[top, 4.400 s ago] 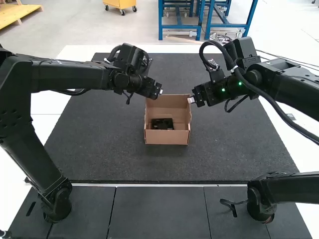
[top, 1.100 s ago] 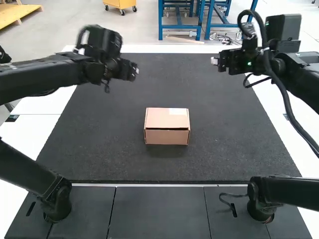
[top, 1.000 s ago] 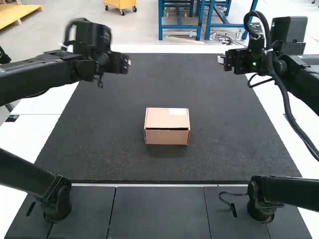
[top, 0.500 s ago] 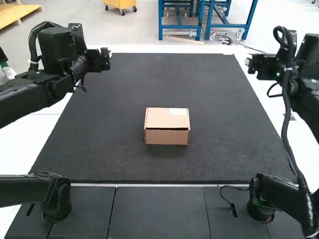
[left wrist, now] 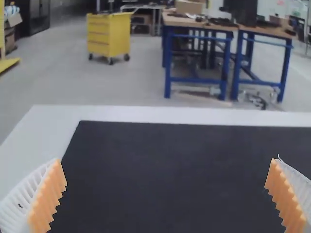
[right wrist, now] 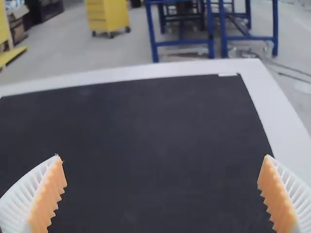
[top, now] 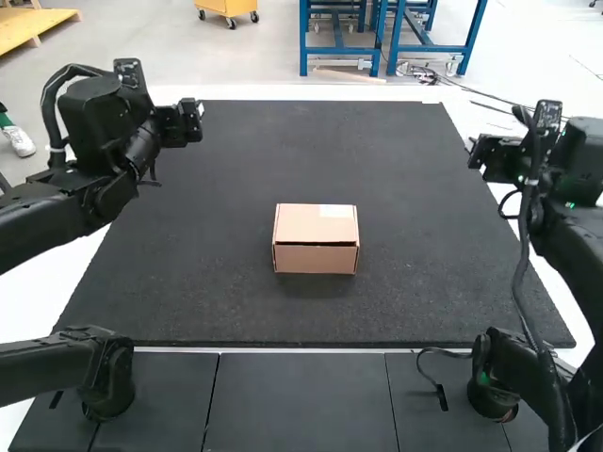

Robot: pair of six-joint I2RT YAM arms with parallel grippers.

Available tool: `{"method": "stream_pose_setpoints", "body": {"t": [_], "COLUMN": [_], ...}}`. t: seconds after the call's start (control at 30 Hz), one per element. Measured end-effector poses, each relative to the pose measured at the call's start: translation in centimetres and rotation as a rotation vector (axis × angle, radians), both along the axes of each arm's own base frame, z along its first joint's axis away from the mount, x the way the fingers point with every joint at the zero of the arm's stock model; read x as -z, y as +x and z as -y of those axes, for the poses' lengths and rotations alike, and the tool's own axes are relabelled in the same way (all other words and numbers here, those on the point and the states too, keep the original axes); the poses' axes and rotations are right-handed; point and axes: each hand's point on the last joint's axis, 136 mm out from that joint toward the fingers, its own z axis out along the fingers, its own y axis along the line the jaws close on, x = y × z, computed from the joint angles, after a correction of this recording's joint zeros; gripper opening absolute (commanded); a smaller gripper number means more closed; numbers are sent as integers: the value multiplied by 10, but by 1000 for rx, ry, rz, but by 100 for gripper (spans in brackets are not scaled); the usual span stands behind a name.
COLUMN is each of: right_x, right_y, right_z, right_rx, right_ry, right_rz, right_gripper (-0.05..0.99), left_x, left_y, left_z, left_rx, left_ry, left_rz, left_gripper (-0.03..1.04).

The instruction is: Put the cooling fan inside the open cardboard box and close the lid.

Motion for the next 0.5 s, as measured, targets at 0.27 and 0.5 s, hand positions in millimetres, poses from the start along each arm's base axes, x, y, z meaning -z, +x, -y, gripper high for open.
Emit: {"method": "stream_pose_setpoints", "body": {"t": [0.27,0.5], "right_x": [26,34], "right_y": [-10,-27], "right_z": [3,-2], "right_rx": [22,30], "right_ry": [82,113], "right_rz": [-4,62], "right_gripper": [91,91], "left_x": [19,1], "left_y": [-15,-34], "left_z": [-24,-45], "left_rx": [-83,-134], "left_ry": [-7,-36], "left_rz": [17,129], "left_gripper": [97,97]}}
